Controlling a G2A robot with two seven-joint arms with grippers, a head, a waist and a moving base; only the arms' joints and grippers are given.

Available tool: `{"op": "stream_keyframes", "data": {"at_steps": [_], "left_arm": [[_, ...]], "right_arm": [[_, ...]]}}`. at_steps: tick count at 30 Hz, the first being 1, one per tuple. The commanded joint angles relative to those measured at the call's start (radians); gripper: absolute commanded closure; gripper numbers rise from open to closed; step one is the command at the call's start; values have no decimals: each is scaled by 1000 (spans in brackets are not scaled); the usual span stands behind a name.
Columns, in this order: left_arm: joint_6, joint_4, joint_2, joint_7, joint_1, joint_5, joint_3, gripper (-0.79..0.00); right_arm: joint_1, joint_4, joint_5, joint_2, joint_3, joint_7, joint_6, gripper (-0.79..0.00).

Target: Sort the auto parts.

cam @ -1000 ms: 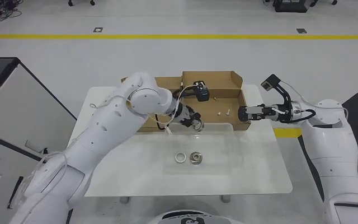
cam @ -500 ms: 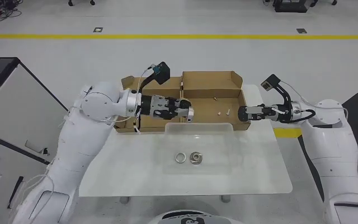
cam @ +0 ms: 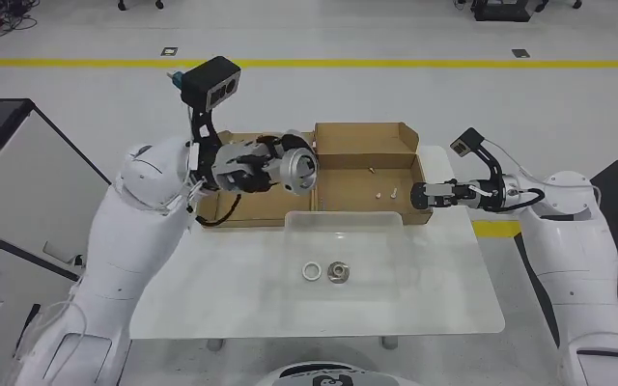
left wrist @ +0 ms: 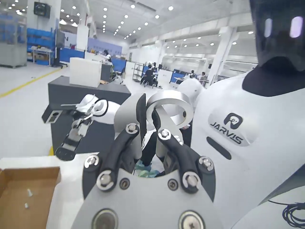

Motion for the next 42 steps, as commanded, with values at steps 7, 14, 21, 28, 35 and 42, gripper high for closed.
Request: {"op": "stream_keyframes", "data": {"at_steps": [7,14,21,28,35,42], "left_arm": [[-119,-13,33,120,-36,-88,93,0],[-161,19,65,162,-68,-34,144,0],[-161,19,65,162,-68,-34,144,0],[-158,-33,53,281,-22,-132,136,0],[-169,-50,36,305,0,-300,144,0],[-169,-41,16,268,18,-406,133,0]], "right_arm": [[0,0,1,0,0,0,0,-785],[0,0,1,0,0,0,0,-785],[0,0,1,0,0,0,0,-785],[0,0,1,0,0,0,0,-785],[0,0,1,0,0,0,0,-785],[0,0,1,0,0,0,0,-785]]}}
